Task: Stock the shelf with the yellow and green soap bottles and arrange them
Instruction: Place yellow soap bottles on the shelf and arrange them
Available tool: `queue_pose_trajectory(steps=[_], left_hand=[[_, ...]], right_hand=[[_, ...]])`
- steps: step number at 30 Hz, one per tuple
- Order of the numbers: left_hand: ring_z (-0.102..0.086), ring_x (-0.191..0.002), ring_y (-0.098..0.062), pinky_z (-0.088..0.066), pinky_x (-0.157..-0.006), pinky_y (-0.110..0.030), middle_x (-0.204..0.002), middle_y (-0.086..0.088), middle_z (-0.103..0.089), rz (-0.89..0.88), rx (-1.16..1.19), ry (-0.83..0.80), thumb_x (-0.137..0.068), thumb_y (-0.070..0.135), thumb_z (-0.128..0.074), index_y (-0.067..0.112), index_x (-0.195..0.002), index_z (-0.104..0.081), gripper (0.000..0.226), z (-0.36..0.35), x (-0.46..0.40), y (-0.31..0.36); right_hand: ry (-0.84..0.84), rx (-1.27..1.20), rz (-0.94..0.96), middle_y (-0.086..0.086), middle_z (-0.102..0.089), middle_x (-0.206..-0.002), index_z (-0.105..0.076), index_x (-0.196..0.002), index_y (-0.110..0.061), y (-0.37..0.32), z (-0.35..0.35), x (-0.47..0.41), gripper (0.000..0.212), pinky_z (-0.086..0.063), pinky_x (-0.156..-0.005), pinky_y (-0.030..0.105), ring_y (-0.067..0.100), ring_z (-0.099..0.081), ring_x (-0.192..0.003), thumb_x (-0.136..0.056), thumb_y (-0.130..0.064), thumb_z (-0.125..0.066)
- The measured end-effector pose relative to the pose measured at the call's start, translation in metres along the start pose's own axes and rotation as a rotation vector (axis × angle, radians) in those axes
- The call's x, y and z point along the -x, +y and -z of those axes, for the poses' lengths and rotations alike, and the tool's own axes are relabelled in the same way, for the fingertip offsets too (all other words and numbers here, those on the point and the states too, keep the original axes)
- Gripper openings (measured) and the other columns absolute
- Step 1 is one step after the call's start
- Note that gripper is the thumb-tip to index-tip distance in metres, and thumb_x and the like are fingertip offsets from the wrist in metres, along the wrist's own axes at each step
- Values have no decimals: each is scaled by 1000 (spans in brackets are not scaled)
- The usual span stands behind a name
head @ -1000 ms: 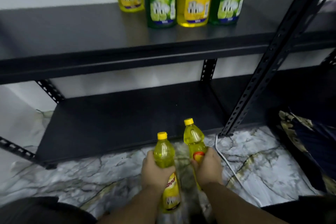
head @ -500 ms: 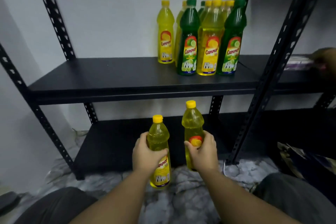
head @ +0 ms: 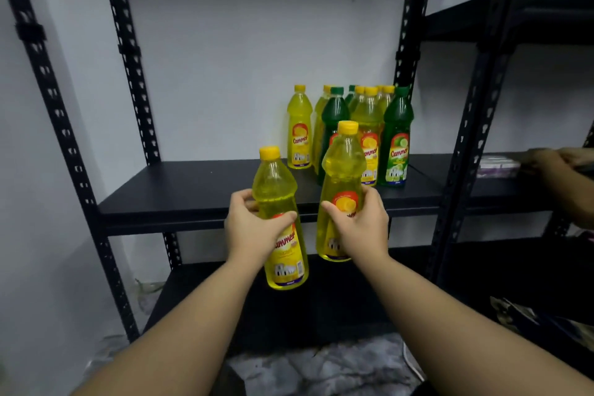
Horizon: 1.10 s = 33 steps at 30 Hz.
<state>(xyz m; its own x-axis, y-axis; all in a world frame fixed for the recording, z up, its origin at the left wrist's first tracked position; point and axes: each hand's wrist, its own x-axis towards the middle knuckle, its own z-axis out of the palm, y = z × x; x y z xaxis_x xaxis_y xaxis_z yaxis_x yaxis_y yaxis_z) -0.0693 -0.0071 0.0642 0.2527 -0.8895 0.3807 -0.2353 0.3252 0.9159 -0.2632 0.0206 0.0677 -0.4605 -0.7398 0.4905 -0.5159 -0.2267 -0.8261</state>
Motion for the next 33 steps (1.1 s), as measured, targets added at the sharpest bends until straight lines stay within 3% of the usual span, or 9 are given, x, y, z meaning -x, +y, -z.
queue_pose_trajectory(steps=[4, 10, 18, 28, 33], left_hand=[[-66, -93, -2, -52, -72, -22, -106, 13, -67, -98, 23, 7, -62, 32, -99, 28, -120, -57, 72, 11, -41, 44], [-70, -97, -11, -60, -78, -32, -112, 5, -69, -150, -6, -14, -65, 34, -98, 26, -131, -61, 75, 17, -100, 62], [-68, -103, -14, -62, -84, -38, -117, 4, -69, -139, -40, -37, -74, 33, -93, 24, -137, -59, 73, 6, -158, 39], [-65, -105, -6, -54, -77, -21, -120, 9, -67, -185, -90, -61, -78, 37, -89, 25, -143, -54, 75, -7, -200, 6], [-65, -113, -8, -59, -92, -30, -127, 8, -66, -197, -91, -19, -76, 43, -88, 22, -141, -52, 77, -12, -200, -11]], right_hand=[[18, -55, 25, 2, -53, -142, -43, -149, -15, -38, -11, -37, 87, -38, -92, 26, 22, -48, -130, -80, -50, -83], [-23, -82, 72, -1, -58, -135, -46, -146, -20, -54, -43, -83, 88, -55, -91, 34, 21, -57, -122, -76, -58, -83], [-95, -64, 94, 0, -52, -141, -42, -148, -17, -46, -95, -122, 89, -42, -87, 25, 18, -50, -127, -79, -53, -83], [-135, -88, 82, -3, -52, -135, -42, -139, -22, -10, -146, -152, 89, -52, -93, 32, 18, -52, -124, -70, -56, -88], [-81, -115, 71, -7, -52, -133, -43, -135, -29, 2, -155, -155, 94, -56, -95, 37, 15, -52, -124, -61, -65, -88]])
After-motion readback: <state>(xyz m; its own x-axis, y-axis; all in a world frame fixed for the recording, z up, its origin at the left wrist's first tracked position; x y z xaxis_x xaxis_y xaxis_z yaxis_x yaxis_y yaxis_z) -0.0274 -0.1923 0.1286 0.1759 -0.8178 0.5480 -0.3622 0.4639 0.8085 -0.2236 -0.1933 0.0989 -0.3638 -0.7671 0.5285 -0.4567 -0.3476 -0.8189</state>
